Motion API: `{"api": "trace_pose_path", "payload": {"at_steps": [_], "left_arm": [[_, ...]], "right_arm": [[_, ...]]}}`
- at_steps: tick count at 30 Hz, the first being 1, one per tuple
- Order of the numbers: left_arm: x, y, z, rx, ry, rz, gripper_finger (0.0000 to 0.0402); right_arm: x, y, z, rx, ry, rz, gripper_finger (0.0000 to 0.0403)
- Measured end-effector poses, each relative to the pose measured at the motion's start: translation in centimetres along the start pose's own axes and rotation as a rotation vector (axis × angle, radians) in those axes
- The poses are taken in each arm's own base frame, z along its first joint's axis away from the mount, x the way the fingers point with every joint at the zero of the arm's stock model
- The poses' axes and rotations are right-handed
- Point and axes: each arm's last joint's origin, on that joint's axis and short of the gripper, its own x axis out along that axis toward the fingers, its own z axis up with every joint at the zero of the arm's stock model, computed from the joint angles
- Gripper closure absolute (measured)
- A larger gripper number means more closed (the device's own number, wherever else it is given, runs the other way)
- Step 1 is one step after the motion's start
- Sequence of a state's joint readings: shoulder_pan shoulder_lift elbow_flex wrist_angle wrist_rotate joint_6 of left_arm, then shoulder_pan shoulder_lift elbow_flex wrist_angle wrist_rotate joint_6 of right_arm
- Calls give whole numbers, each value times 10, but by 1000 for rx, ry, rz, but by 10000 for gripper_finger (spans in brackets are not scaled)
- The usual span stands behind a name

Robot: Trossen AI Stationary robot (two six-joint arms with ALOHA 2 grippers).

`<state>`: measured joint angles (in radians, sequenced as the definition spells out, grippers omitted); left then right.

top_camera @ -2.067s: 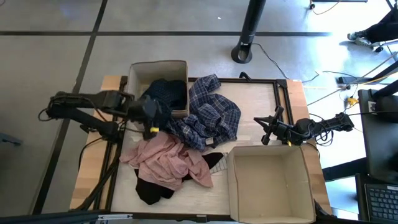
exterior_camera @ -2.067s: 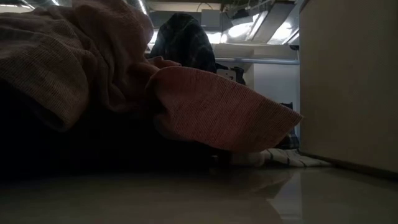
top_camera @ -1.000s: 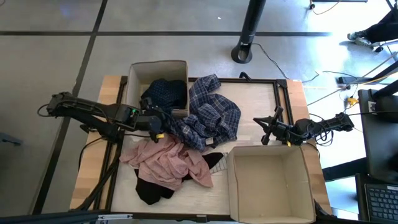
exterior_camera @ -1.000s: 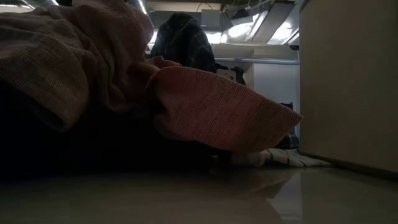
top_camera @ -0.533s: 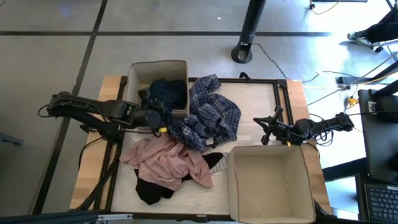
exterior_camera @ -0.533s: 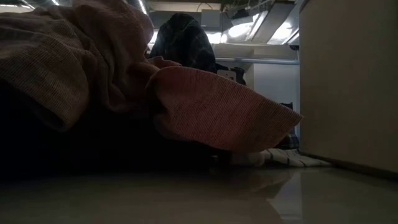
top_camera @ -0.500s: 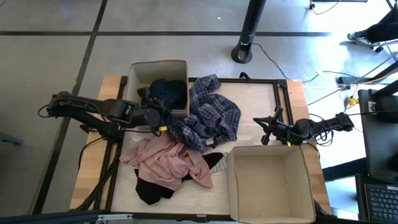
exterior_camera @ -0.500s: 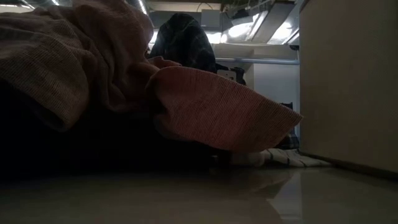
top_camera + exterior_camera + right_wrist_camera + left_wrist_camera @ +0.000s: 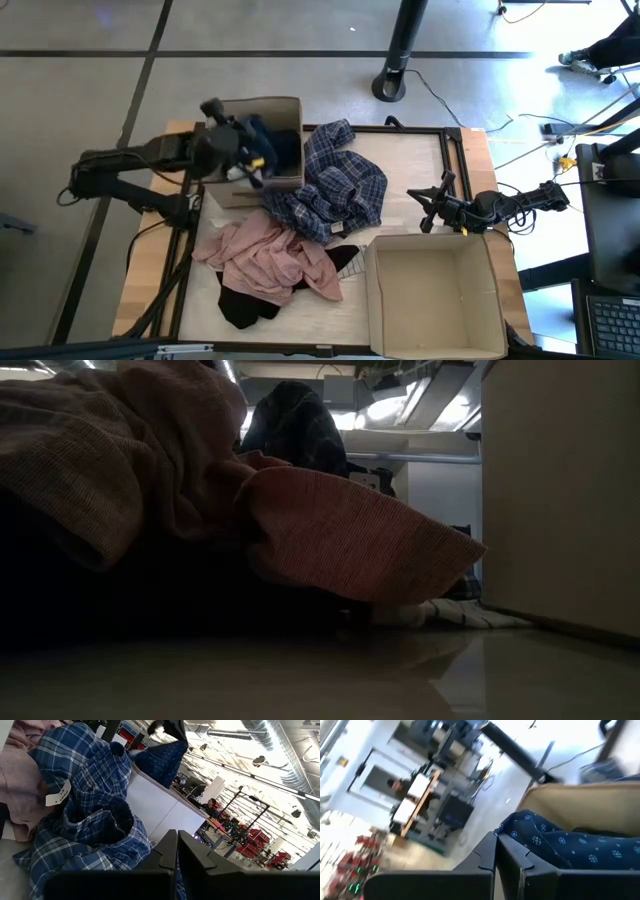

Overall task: Sort clothes
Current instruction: Put the blue sleepwear into the top white laundry organizer, then put the blue pajamas into the top white laundry organizer

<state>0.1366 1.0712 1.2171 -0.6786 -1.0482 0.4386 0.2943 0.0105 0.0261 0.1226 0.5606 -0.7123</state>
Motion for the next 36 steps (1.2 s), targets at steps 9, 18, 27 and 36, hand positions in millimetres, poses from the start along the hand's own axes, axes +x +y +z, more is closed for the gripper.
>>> {"api": "trace_pose_path", "payload": {"at_steps": [9,18,27,36], "left_arm": [[33,15,-12,-211,98,4,396],[37,15,-16,-323,127,-4,359],[33,6,-13,-423,67,-303,256],[6,-15,22,-471,-240,-730,187]], "right_arm": [[0,0,0,9,0,0,386],[0,0,0,9,0,-1,386],[0,0,0,8,0,0,386],[0,0,0,8,0,0,386]]}}
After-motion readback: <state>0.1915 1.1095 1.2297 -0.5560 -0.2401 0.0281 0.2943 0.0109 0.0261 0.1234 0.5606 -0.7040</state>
